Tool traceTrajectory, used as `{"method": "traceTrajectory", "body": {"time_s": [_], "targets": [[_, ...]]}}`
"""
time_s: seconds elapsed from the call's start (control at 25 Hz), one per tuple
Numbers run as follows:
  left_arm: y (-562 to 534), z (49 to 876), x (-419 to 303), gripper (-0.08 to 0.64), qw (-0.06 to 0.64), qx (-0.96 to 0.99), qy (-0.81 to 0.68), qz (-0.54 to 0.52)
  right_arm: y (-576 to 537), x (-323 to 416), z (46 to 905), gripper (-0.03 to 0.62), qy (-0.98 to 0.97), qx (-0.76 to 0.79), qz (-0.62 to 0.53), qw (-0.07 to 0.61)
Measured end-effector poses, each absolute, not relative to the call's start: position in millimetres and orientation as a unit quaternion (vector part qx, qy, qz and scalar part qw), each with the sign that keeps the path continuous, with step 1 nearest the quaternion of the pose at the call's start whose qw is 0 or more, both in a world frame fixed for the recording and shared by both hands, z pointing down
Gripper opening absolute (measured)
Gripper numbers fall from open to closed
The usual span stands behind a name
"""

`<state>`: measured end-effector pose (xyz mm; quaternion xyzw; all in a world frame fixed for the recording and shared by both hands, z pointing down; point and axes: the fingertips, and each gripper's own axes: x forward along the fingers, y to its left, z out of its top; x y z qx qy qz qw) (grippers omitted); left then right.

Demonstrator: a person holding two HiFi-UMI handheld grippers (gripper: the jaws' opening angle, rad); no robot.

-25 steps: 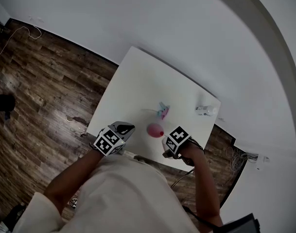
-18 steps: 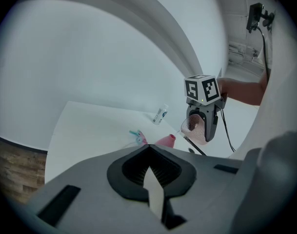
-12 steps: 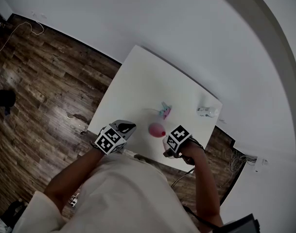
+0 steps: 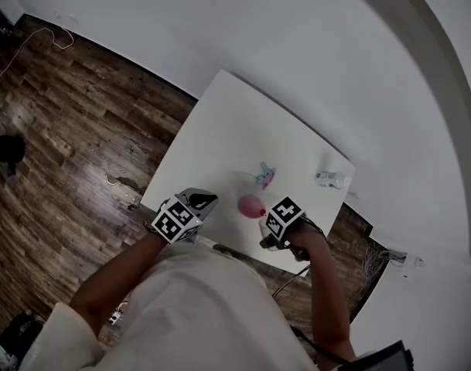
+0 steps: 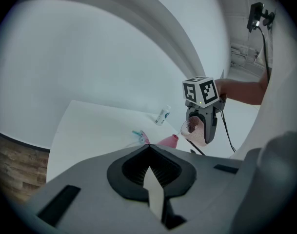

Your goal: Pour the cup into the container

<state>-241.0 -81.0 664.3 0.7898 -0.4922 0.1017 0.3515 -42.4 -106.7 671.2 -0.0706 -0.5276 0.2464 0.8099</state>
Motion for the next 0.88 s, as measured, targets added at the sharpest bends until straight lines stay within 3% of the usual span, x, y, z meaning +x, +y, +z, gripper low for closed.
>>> {"method": "traceTrajectory", "body": {"time_s": [0.88], "targets": [[-72.6,671.0,-248.4,0.011,0.355,0.783,-0.503,0.094,-105.2,-43.9,674.5,0.364,-0.507,-0.082,0.26,0.818]]}}
